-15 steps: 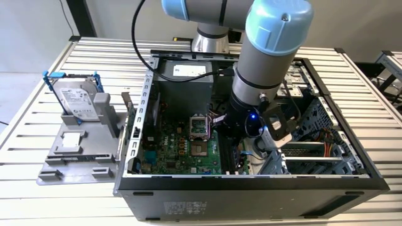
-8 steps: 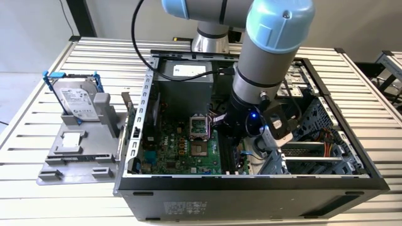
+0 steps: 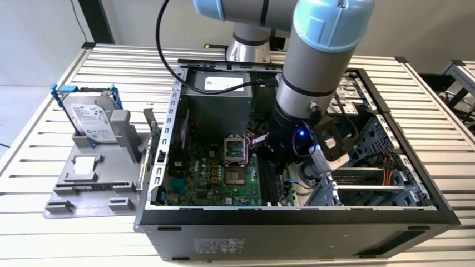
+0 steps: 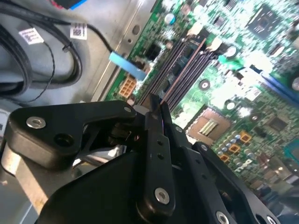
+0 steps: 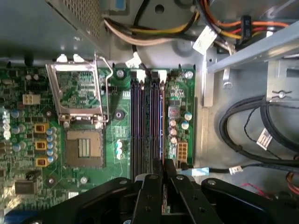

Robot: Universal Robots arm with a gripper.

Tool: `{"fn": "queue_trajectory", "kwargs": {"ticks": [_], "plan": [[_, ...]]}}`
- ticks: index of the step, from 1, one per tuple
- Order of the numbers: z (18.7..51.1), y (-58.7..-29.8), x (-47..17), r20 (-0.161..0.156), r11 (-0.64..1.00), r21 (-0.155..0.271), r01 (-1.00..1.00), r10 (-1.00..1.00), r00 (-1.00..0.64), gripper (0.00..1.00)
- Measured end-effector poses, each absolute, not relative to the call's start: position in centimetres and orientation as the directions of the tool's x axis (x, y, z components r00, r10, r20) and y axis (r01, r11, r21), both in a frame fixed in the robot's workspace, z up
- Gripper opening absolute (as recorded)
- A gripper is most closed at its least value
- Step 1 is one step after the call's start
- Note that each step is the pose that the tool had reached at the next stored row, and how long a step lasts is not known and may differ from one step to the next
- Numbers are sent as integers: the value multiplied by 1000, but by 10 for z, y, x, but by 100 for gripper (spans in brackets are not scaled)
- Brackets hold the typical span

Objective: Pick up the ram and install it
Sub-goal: 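Insert the ram into the slot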

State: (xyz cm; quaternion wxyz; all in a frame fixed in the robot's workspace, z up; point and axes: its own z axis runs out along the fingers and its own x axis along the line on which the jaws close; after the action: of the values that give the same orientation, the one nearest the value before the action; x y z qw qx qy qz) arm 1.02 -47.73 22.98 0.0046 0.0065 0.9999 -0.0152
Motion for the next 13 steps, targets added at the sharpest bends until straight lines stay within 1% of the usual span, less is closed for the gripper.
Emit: {"fn": "queue_trajectory", "kwargs": {"ticks": [2, 7, 13], "plan": [[230, -475, 11, -8, 998, -58, 13, 13, -1000, 0], [229, -468, 12, -8, 997, -74, 13, 13, -1000, 0], [228, -462, 13, -8, 997, -76, 13, 12, -1000, 0]]}}
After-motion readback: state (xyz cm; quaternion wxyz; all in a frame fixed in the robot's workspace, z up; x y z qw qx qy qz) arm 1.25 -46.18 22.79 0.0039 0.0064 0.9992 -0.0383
